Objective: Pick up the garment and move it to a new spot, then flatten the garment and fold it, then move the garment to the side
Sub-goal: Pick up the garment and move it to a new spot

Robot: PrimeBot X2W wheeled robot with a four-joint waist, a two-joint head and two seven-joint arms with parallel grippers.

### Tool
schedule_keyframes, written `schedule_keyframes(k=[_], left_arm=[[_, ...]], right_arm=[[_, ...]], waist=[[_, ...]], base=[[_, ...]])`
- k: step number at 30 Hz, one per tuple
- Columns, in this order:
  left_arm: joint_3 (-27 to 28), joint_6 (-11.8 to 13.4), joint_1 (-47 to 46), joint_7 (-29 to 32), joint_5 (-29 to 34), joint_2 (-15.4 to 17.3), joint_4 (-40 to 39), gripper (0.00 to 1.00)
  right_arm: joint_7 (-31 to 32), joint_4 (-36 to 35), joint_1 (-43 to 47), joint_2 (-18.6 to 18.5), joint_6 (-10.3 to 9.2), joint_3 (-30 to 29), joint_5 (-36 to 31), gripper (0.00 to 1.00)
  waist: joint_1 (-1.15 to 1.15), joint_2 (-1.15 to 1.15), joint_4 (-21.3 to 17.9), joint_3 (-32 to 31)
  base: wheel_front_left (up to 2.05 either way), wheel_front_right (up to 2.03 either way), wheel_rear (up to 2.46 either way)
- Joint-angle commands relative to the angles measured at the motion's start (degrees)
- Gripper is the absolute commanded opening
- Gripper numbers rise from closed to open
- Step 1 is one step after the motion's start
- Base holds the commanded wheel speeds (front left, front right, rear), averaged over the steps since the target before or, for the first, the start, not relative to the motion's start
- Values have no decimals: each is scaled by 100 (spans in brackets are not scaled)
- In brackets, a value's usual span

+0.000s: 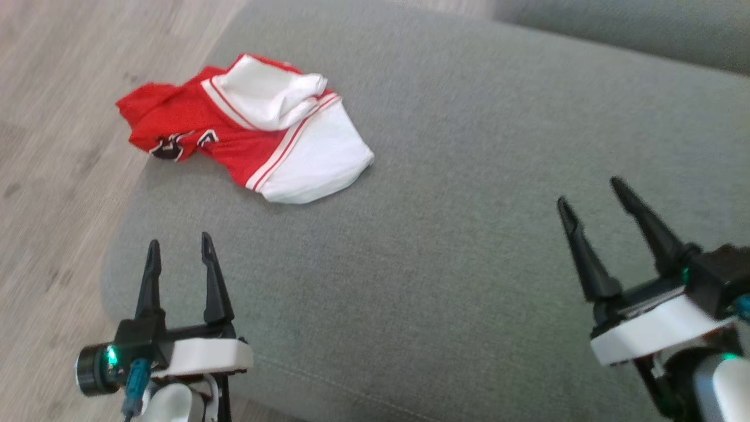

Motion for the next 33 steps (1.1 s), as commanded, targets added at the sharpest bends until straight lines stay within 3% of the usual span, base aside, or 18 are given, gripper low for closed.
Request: schedule_keyframes(k=[1, 7, 13, 19, 22, 26, 27, 28, 33], left_arm=[[284, -39, -256, -54, 76, -11, -196, 100], [567, -256, -850, -55, 232, -267, -3, 100], [658, -588, -1761, -55, 212, -379, 859, 100], [778, -984, -2873, -4, 39, -261, 2745, 100], [852, -1165, -3342, 330, -132, -152, 3639, 100], [939, -1380, -3767, 570, -316, -22, 4405, 100], [935, -1420, -3832, 547, -319, 24, 4528, 42], [929, -1453, -3873, 526, -320, 64, 4644, 0], [980, -1344, -3970, 66, -244, 309, 4729, 0]], right_arm=[[58, -277, -230, -161, -4, 67, 27, 100], [300, -599, -434, -411, -4, -92, 58, 100], [481, -861, -627, -675, -4, -202, 109, 100], [546, -921, -765, -869, -4, -310, 217, 100], [526, -878, -713, -869, -4, -420, 253, 100], [450, -791, -679, -862, -4, -485, 257, 100], [421, -757, -673, -856, -4, -491, 259, 100], [390, -716, -663, -836, -4, -495, 265, 100], [206, -542, -641, -689, -4, -488, 261, 100]], waist=[[0, 0, 144, 275], [0, 0, 85, 937], [0, 0, -79, 1522], [0, 0, -359, 1945], [0, 0, -453, 2022], [0, 0, -538, 2008], [0, 0, -551, 1976], [0, 0, -563, 1930], [0, 0, -609, 1623]], base=[[0, 0, 0], [0, 0, 0], [0, 0, 0], [0, 0, 0], [0, 0, 0], [0, 0, 0], [0, 0, 0], [0, 0, 0], [0, 0, 0]])
